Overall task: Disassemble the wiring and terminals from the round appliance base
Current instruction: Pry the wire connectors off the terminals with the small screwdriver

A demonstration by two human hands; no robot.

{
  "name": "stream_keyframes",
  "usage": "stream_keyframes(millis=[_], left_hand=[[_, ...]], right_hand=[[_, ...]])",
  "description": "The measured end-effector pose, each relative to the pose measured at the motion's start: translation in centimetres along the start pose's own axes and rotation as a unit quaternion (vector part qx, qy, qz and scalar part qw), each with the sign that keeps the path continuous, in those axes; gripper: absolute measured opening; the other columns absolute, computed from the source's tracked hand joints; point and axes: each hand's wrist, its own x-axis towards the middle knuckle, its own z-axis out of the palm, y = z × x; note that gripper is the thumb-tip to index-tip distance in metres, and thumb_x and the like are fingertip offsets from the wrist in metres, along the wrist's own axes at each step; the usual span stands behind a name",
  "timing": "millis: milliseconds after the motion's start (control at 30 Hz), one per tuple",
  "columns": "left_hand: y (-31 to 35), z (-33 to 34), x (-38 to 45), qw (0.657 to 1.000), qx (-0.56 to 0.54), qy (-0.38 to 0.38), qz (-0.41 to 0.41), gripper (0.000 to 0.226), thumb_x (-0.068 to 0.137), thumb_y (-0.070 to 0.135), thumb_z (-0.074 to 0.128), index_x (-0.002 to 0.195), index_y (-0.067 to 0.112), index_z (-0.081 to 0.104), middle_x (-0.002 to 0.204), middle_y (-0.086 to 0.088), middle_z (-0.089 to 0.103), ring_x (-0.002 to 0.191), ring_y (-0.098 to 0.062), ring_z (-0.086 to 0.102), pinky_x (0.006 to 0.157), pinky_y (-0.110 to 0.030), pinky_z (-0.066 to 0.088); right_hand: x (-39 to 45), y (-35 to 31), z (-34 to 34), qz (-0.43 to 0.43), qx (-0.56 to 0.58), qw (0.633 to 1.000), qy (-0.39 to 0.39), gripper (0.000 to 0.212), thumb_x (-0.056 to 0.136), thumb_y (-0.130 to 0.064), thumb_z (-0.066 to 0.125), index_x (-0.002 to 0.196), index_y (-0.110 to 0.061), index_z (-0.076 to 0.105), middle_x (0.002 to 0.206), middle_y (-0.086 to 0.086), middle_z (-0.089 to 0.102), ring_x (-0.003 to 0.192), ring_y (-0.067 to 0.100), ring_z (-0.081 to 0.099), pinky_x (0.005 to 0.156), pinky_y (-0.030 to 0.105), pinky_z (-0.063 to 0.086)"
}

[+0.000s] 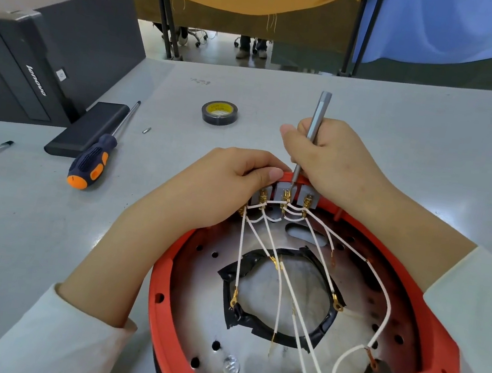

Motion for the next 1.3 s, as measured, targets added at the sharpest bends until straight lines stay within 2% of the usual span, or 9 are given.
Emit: stream_keyframes(millis=[167, 267, 467, 567, 733, 833, 933, 1067, 1300], left_hand=[[0.1, 0.0, 0.0, 1.0, 0.004, -0.004, -0.004, 0.023, 0.098, 0.033, 0.045, 0.109, 0.037, 0.065, 0.095, 0.013, 0.069, 0.077, 0.009, 0.057, 0.066, -0.007, 0.042], [0.0, 0.0, 0.1, 1.0, 0.009, -0.004, -0.01, 0.024, 0.098, 0.033, 0.045, 0.11, 0.036, 0.065, 0.094, 0.013, 0.068, 0.071, 0.008, 0.055, 0.061, -0.008, 0.04], [0.1, 0.1, 0.2, 1.0, 0.006, -0.001, -0.011, 0.023, 0.098, 0.029, 0.046, 0.108, 0.031, 0.066, 0.057, 0.031, 0.056, 0.054, 0.016, 0.049, 0.053, -0.003, 0.034], [0.1, 0.1, 0.2, 1.0, 0.008, 0.001, -0.01, 0.023, 0.098, 0.028, 0.045, 0.108, 0.03, 0.066, 0.063, 0.026, 0.059, 0.055, 0.015, 0.049, 0.053, -0.003, 0.034], [0.2, 0.2, 0.2, 1.0, 0.003, -0.001, -0.008, 0.023, 0.099, 0.026, 0.044, 0.107, 0.028, 0.065, 0.045, 0.026, 0.05, 0.043, 0.008, 0.047, 0.045, -0.006, 0.032], [0.2, 0.2, 0.1, 1.0, 0.003, 0.002, -0.006, 0.022, 0.098, 0.028, 0.045, 0.106, 0.03, 0.066, 0.052, 0.026, 0.055, 0.05, 0.011, 0.05, 0.049, -0.005, 0.035], [0.1, 0.0, 0.1, 1.0, 0.0, 0.005, -0.001, 0.022, 0.097, 0.03, 0.047, 0.106, 0.033, 0.066, 0.065, 0.03, 0.059, 0.062, 0.015, 0.052, 0.057, -0.003, 0.038], [0.1, 0.1, 0.0, 1.0, 0.002, 0.001, 0.005, 0.021, 0.097, 0.03, 0.047, 0.105, 0.034, 0.066, 0.067, 0.025, 0.061, 0.06, 0.013, 0.052, 0.056, -0.004, 0.038], [0.2, 0.1, -0.1, 1.0, 0.01, 0.001, 0.012, 0.021, 0.098, 0.031, 0.046, 0.101, 0.038, 0.066, 0.069, 0.028, 0.063, 0.07, 0.013, 0.055, 0.061, -0.004, 0.036]], right_hand=[[0.3, 0.1, -0.2, 0.032, 0.027, 0.999, -0.011, 0.039, 0.088, -0.012, 0.052, 0.054, -0.015, 0.031, 0.055, 0.005, 0.03, 0.046, 0.009, 0.03, 0.041, 0.016, 0.028], [0.7, 0.0, -0.1, 0.07, 0.03, 0.997, -0.034, 0.026, 0.084, -0.01, 0.051, 0.06, -0.009, 0.043, 0.061, 0.009, 0.037, 0.043, 0.007, 0.034, 0.04, 0.014, 0.03], [0.8, 0.0, -0.1, 0.088, 0.04, 0.994, -0.051, 0.023, 0.083, -0.01, 0.05, 0.061, -0.009, 0.044, 0.06, 0.009, 0.037, 0.036, 0.002, 0.037, 0.039, 0.012, 0.03], [0.9, 0.0, -0.1, 0.088, 0.046, 0.994, -0.053, 0.019, 0.083, -0.01, 0.05, 0.064, -0.009, 0.048, 0.056, 0.006, 0.036, 0.036, 0.001, 0.038, 0.039, 0.012, 0.031], [0.9, 0.0, -0.1, 0.086, 0.051, 0.994, -0.052, 0.022, 0.083, -0.01, 0.05, 0.061, -0.009, 0.048, 0.052, 0.003, 0.036, 0.039, 0.003, 0.036, 0.041, 0.014, 0.032], [0.7, 0.3, -0.2, 0.061, 0.044, 0.996, -0.039, 0.034, 0.088, -0.017, 0.056, 0.059, -0.005, 0.044, 0.052, 0.002, 0.035, 0.047, 0.009, 0.039, 0.046, 0.02, 0.034], [0.4, -0.1, -0.6, 0.038, 0.048, 0.998, 0.009, 0.047, 0.087, -0.033, 0.066, 0.066, 0.007, 0.053, 0.049, -0.002, 0.038, 0.044, 0.005, 0.037, 0.043, 0.011, 0.032], [-0.1, -1.6, -2.7, 0.071, 0.099, 0.992, -0.02, 0.038, 0.082, -0.04, 0.071, 0.06, -0.013, 0.056, 0.041, -0.007, 0.052, 0.033, 0.006, 0.037, 0.035, 0.014, 0.032], [-2.7, -0.8, -2.0, 0.102, 0.204, 0.973, 0.041, 0.036, 0.089, -0.026, 0.064, 0.062, -0.014, 0.044, 0.037, 0.003, 0.049, 0.031, 0.014, 0.03, 0.035, 0.017, 0.025]])
